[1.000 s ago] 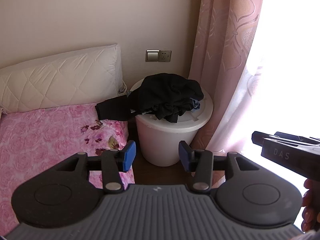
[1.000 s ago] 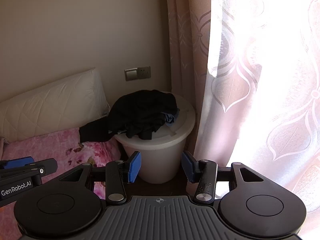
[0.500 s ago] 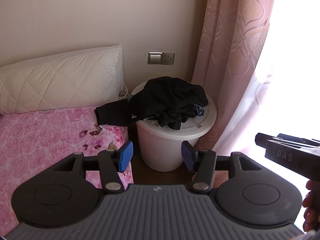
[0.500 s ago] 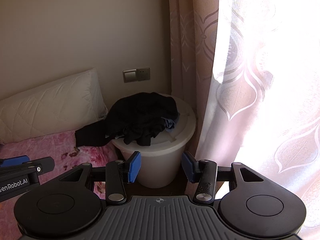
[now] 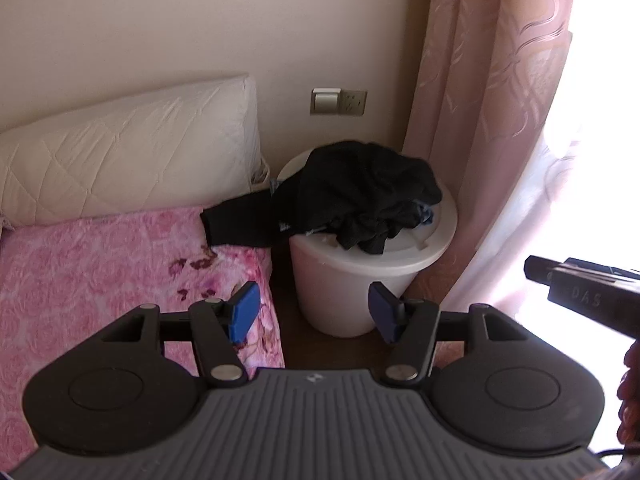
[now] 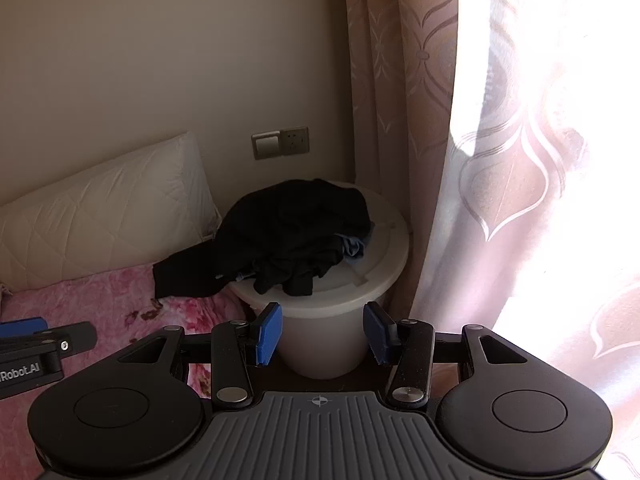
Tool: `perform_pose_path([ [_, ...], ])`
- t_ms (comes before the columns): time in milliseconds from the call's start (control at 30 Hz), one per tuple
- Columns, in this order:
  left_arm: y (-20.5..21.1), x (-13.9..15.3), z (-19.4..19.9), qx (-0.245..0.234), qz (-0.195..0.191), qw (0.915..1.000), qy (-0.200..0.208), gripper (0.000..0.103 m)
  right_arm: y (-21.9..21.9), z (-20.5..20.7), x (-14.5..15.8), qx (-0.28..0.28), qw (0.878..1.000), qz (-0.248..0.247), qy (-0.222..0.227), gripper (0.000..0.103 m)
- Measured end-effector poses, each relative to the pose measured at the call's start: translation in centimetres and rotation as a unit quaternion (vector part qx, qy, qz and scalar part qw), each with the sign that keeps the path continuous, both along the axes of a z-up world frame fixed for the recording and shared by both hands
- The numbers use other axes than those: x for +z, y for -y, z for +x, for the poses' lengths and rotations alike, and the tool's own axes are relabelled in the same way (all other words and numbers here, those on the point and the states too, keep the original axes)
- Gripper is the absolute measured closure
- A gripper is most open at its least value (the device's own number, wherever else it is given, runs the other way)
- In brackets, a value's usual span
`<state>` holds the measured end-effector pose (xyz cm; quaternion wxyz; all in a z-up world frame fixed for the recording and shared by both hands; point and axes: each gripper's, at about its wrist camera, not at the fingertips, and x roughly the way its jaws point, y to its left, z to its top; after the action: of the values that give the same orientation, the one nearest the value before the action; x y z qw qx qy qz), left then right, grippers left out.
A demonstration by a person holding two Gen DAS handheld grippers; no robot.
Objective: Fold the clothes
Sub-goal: 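Move both grippers toward the black clothing on the white bin, then close both grippers on the black garment on the bin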
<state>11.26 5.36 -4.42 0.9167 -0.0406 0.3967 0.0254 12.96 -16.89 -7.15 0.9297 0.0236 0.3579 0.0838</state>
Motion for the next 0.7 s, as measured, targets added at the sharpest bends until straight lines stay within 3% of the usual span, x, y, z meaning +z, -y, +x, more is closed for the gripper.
perform_pose_path([
  [267, -2.1, -2.9, 5.5, 0.025, -0.015, 0.9992, -0.028, 0.052, -0.2, 7.5, -3.0, 0.024, 0.999, 0.010, -0.030, 0.054],
  [700, 0.1, -7.9, 22.1, 0.015, -0.019, 0.9972, -0.071, 0.052, -0.6, 23.3, -6.8, 0.055, 0.995, 0.002, -0.078, 0.054],
])
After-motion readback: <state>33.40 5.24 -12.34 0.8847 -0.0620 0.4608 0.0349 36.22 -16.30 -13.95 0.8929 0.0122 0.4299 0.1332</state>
